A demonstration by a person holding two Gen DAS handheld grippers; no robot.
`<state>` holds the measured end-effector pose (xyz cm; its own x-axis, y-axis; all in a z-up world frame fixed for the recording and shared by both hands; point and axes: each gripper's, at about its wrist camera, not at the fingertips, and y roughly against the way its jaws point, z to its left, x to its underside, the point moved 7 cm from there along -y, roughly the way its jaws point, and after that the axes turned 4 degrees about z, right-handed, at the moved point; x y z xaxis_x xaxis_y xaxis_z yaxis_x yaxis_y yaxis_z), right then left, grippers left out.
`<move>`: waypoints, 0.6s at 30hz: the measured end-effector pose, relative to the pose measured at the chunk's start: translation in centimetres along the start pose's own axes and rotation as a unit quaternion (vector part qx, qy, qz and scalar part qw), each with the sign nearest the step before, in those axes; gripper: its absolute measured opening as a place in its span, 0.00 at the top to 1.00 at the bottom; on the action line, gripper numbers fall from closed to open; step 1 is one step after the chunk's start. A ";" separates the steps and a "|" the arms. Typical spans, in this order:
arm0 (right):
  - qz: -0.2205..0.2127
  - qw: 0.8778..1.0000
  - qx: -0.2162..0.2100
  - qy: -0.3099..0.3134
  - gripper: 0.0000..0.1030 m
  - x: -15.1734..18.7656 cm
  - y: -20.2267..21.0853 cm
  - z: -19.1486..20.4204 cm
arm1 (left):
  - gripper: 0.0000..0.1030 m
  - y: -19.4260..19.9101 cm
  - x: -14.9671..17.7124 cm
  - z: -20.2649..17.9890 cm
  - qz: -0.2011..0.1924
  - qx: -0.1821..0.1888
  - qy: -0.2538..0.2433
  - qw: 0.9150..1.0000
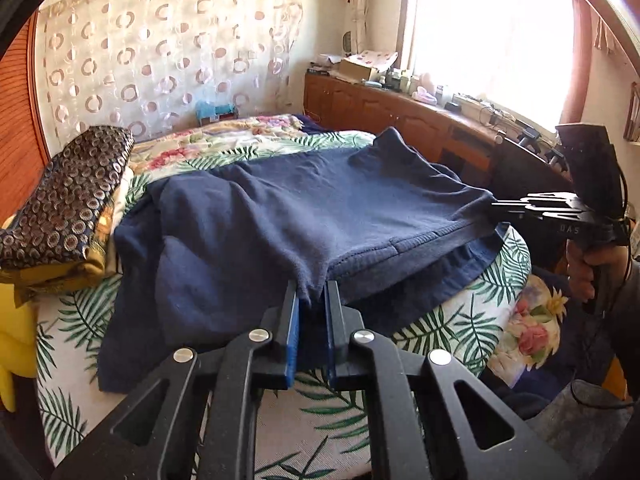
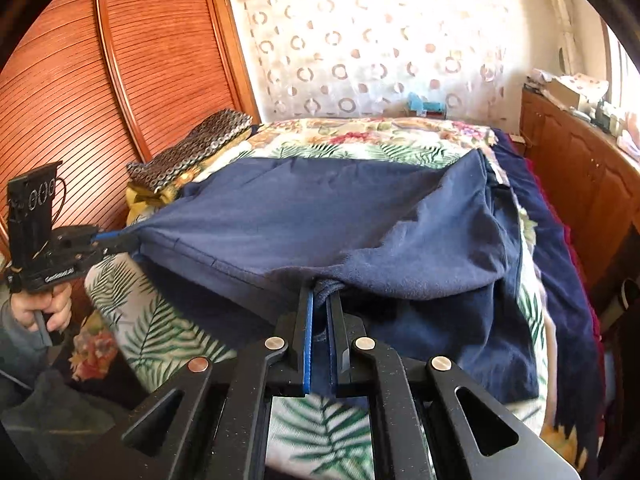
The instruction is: Fold small clothes
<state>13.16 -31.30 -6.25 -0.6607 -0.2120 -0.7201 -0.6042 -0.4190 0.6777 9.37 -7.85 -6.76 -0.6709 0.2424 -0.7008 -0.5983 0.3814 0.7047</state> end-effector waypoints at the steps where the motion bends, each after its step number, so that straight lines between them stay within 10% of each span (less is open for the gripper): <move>1: 0.006 1.000 0.009 0.000 0.95 0.4 0.1 -0.1 | 0.82 -0.2 0.1 0.1 0.002 0.002 0.003 1.000; 10: -0.019 0.995 0.093 -0.026 0.55 -1.3 0.5 -5.2 | 0.24 0.3 -0.2 3.8 -0.021 -0.010 0.044 0.999; 18: 0.013 0.984 0.165 -0.065 0.55 -3.5 -4.7 -12.5 | 0.24 0.6 0.1 8.3 -0.031 -0.068 0.082 0.994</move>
<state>23.88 -39.63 -8.80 -0.7171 -0.0949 -0.6905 -0.6831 -0.1012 0.7233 12.59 -0.14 -7.32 -0.6859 0.0699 -0.7243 -0.6874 0.2642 0.6765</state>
